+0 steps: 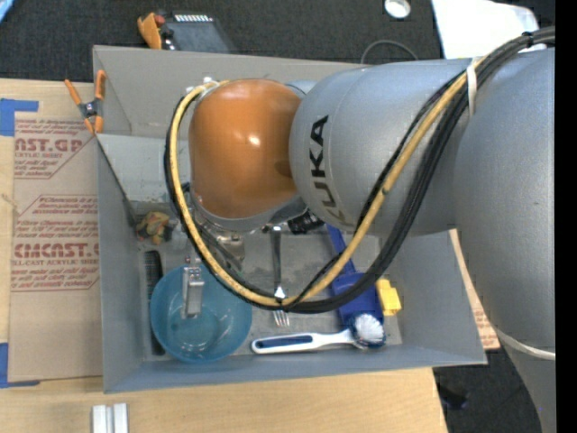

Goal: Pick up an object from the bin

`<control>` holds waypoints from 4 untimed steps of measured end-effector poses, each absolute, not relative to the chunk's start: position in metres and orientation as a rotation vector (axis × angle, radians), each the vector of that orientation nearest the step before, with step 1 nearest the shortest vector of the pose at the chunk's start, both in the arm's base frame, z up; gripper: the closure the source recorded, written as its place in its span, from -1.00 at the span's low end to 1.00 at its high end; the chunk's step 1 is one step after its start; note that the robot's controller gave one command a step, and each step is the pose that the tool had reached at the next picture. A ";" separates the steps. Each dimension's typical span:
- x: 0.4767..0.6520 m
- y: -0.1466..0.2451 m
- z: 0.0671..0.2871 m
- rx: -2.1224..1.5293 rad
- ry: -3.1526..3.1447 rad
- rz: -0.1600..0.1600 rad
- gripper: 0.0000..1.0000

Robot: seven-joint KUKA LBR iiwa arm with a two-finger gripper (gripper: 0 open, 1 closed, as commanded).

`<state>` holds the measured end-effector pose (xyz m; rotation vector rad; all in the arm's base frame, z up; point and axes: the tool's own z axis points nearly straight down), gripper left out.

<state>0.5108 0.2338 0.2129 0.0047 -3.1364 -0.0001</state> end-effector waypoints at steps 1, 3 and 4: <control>0.513 0.233 0.216 0.002 -3.142 -0.002 -1.00; 0.523 0.188 0.145 0.375 -3.121 -0.005 -1.00; 0.522 0.198 0.138 0.856 -3.029 -0.004 -1.00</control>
Offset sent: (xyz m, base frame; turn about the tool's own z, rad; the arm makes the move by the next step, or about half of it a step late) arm 0.0032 -0.0452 -0.1429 -0.5863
